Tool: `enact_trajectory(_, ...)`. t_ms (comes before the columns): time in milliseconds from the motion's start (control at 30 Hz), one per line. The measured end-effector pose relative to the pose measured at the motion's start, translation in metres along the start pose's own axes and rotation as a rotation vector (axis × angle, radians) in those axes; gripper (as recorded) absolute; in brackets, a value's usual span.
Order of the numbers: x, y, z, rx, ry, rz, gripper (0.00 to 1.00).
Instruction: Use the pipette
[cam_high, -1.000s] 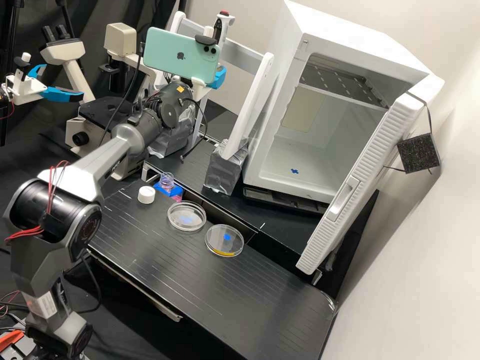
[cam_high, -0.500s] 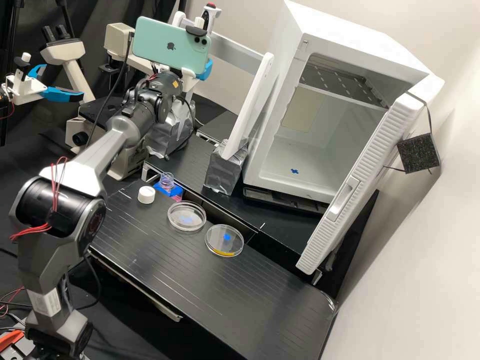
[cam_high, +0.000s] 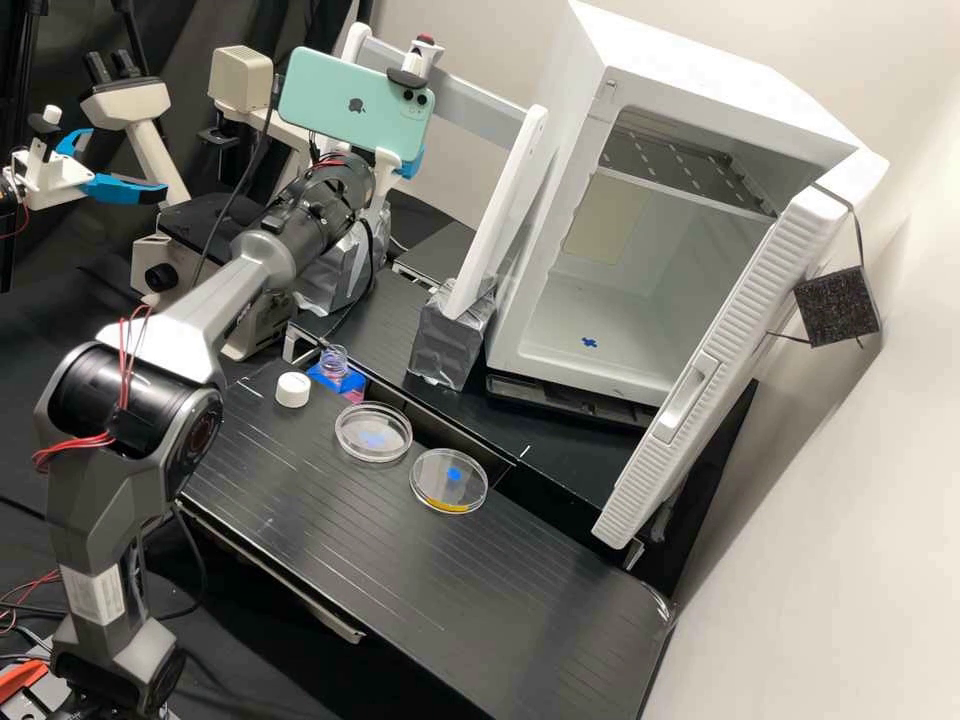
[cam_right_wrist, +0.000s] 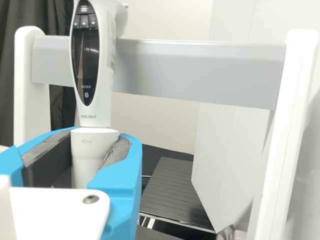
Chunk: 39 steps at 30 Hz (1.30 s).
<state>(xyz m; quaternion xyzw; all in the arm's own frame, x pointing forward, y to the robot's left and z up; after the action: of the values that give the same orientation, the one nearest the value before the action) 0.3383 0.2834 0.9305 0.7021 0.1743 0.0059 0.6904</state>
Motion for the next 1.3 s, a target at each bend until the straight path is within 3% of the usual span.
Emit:
enact_trajectory(467, 0.002, 0.009, 0.002, 0.014, -0.014, 0.022, 0.0)
enact_trajectory(1300, 0.01, 0.005, 0.01, 0.022, -0.045, 0.014, 0.0)
